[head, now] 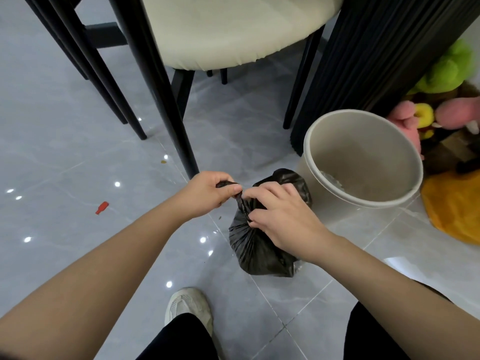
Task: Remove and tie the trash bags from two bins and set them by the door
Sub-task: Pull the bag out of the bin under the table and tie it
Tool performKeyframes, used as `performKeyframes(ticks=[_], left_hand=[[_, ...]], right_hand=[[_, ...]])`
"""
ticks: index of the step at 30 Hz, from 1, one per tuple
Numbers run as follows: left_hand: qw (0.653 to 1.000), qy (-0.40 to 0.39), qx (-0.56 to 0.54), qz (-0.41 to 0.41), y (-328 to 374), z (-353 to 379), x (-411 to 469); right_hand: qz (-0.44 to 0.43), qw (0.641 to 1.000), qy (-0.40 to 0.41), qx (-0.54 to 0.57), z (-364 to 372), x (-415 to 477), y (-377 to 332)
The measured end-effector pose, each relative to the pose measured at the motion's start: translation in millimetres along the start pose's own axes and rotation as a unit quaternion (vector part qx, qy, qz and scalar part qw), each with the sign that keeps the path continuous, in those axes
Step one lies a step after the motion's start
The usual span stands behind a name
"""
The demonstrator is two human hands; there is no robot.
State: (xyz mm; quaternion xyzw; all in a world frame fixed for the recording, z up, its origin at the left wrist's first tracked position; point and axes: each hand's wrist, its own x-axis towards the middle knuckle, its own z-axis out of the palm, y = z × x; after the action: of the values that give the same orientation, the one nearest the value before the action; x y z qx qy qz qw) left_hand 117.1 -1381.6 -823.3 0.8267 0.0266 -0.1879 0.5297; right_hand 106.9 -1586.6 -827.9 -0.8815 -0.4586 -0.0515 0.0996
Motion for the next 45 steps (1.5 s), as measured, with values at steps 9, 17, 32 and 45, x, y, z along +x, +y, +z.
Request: performKeyframes(ticks=[9,17,32,45], left_hand=[[0.998,-0.017,0.060,0.016,17,15,10],[0.995,0.070,0.073,-0.005,6,19,-8],[0.898,-0.194,-0.270,-0.287,6,65,-22],[0.979,-0.076,-0.089,-0.169,9,32,-22]], right_hand=[[-0.048,0.999,-0.004,-0.009,-7,0,-7],[0.265,0.931,-0.102,0.229,-1,3,-7],[0.560,0.490,0.042,0.667,7,15,-5],[0.412,0.686,0.053,0.597,6,5,-11]])
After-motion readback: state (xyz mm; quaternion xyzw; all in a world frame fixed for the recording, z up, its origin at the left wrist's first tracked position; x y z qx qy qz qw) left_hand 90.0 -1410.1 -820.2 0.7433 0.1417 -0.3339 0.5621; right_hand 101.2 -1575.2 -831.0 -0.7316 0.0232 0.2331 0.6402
